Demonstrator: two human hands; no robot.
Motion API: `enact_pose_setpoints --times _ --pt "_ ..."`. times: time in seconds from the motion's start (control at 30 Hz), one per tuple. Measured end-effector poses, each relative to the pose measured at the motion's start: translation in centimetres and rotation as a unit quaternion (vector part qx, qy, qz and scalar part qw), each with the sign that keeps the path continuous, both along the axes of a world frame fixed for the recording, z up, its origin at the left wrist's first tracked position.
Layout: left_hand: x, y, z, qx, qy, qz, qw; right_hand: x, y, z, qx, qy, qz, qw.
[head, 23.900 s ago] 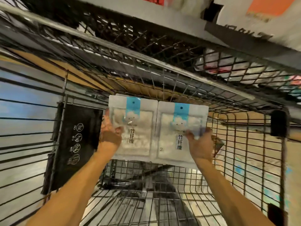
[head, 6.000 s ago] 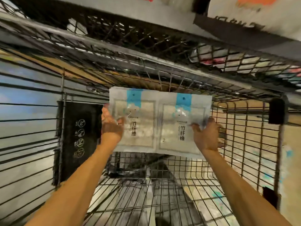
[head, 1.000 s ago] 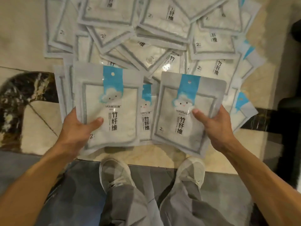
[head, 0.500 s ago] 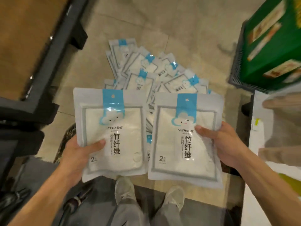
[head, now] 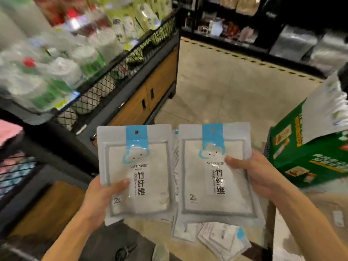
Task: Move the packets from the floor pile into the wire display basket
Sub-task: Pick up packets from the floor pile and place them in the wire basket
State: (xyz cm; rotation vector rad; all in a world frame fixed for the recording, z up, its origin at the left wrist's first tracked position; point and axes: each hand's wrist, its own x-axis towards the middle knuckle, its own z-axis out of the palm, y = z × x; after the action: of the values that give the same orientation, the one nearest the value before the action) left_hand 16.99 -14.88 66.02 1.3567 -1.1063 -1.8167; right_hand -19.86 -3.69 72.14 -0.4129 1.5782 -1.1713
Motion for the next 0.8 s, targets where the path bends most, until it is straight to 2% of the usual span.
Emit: enact_pose_setpoints --times 0.1,0.2,0.4,0.57,0.8 --pt "4.3 0.6 6.6 -0.025 0.027 0.03 0.999 2.9 -1.4 6.2 -0.038 0.008 0.041 0.998" --pt "8.4 2.4 12.8 -0.071 0.016 0.063 0.995 6.1 -2.5 11.7 -0.095 0.014 0.087 0.992" --pt "14.9 9.2 21.9 -0.143 0.012 0.171 0.975 12.2 -3.6 19.6 -0.165 -0.003 0.194 0.967" --pt "18.2 17.9 25.3 -0.159 -0.018 0.276 0.948 16.7 -3.1 23.5 -0.198 -0.016 0.285 0.938" --pt "21.1 30.7 25.9 -0.128 0.008 0.427 0.895 24.3 0.0 24.9 -0.195 -0.043 0.415 0.888"
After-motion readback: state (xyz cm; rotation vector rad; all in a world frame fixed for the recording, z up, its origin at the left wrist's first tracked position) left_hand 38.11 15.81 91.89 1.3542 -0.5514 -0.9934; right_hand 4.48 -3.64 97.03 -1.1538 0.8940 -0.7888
